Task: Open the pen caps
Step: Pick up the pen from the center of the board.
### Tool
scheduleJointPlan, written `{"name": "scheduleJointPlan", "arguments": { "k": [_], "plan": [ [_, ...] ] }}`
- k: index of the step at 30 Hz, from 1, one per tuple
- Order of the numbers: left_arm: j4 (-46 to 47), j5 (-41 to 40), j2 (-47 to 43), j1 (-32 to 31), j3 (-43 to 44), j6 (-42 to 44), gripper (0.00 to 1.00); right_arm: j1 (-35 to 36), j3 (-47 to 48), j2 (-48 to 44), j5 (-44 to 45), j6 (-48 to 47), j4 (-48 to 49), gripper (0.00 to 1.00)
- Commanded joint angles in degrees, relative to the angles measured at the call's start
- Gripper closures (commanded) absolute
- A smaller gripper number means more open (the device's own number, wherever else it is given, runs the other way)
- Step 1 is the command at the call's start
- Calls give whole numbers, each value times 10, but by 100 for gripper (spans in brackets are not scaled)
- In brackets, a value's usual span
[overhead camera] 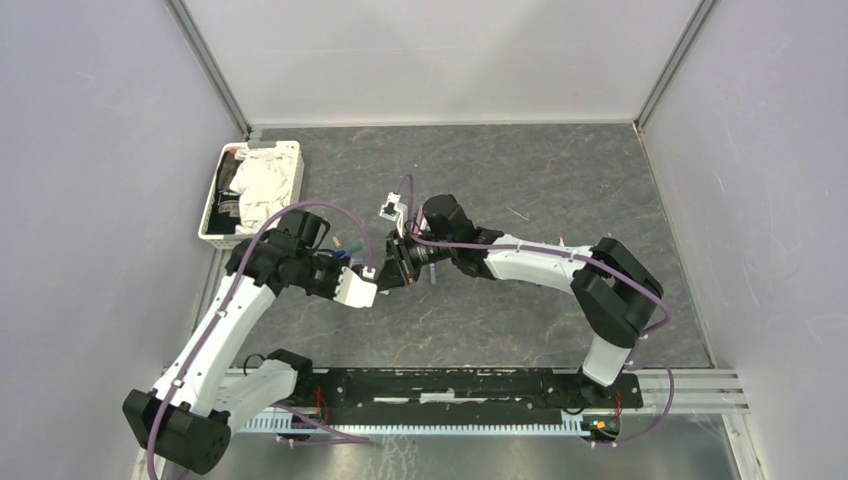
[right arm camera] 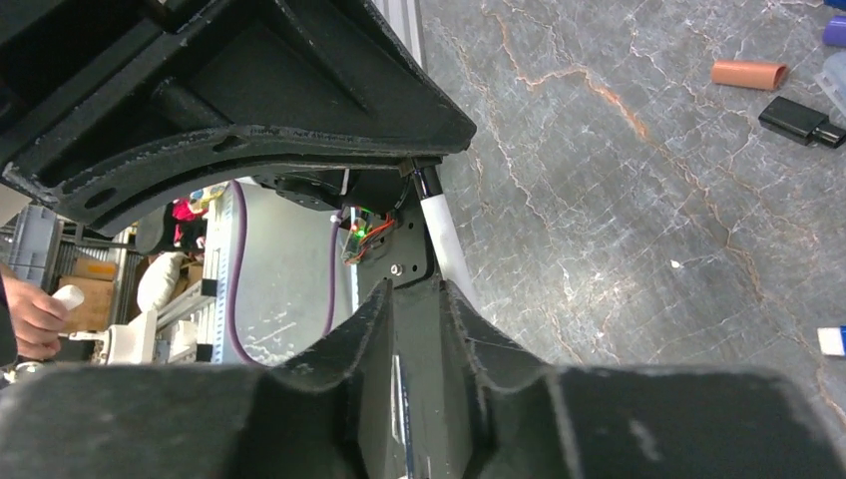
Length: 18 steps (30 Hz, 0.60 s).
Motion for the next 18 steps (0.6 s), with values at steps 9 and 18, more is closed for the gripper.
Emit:
{"name": "scheduleJointPlan", "arguments": {
  "k": [9,18],
  "plan": [
    [4,2,7,-9,26,-10,98,12,39,29,-1,4,32,48],
    [-70,52,38,-9,79,-28,98,11,62,51,-32,-17,28,52]
  ]
}}
